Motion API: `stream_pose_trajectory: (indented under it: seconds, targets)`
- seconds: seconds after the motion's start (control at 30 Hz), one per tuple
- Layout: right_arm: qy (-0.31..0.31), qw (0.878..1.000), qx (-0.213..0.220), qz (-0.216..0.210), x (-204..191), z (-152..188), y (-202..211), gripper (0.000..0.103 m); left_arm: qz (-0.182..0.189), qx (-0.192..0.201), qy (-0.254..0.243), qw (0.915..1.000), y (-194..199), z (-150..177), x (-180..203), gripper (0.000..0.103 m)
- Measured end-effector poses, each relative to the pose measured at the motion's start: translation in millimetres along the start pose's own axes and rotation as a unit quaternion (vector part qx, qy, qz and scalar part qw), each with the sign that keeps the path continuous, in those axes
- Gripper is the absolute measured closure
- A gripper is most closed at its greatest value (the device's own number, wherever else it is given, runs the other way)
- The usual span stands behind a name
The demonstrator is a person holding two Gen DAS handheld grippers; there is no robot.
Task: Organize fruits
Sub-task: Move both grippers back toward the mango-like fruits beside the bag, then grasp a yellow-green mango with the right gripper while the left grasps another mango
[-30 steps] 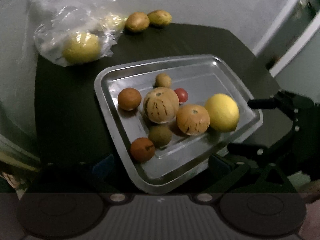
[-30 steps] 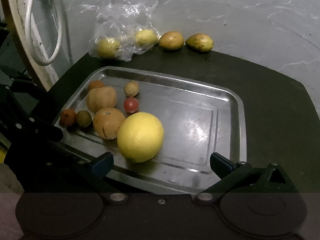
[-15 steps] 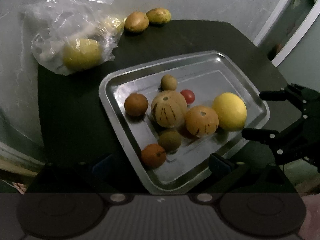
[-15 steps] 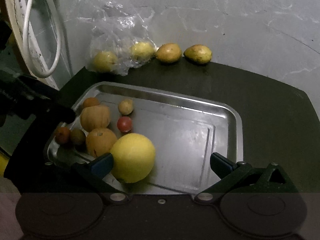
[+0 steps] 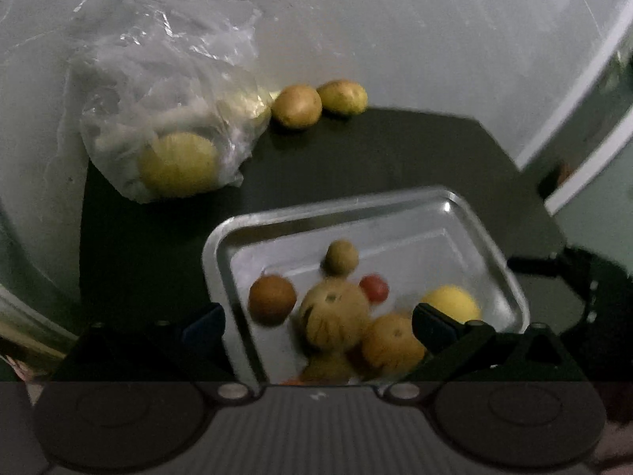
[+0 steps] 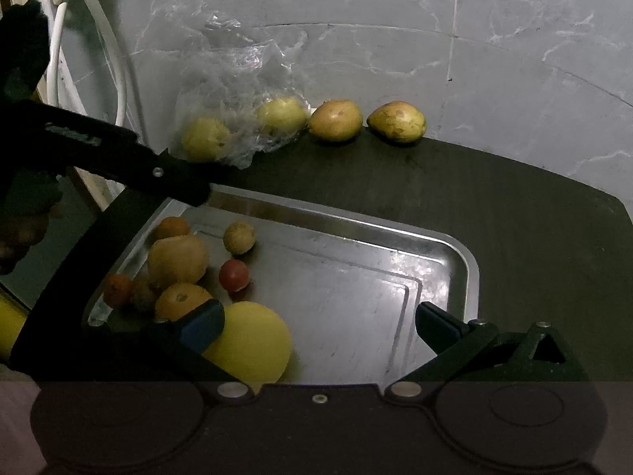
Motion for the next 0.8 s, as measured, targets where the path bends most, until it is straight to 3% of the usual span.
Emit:
stream_pose_trajectory:
  seconds: [0.3,0.8]
  targets:
    - [-0.005,1.000,-0.005,0.006,27,-8,-12,0.001,-0.002,0.024,0.048,0.9986,-16,-25,1,0.001]
    - [0.033,0.999,0.004,0.007,79,-48,-52,0.001,-0.011,0.025,0.076,0.9967,-70,-69,33,0.001]
Point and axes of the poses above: each gripper's, at about its wrist camera, not at the fingertips, and y roughly against the way its jaws point, x to its right, z to its underside, the point moved 5 cm from there along -y, roughly the way its jaws point
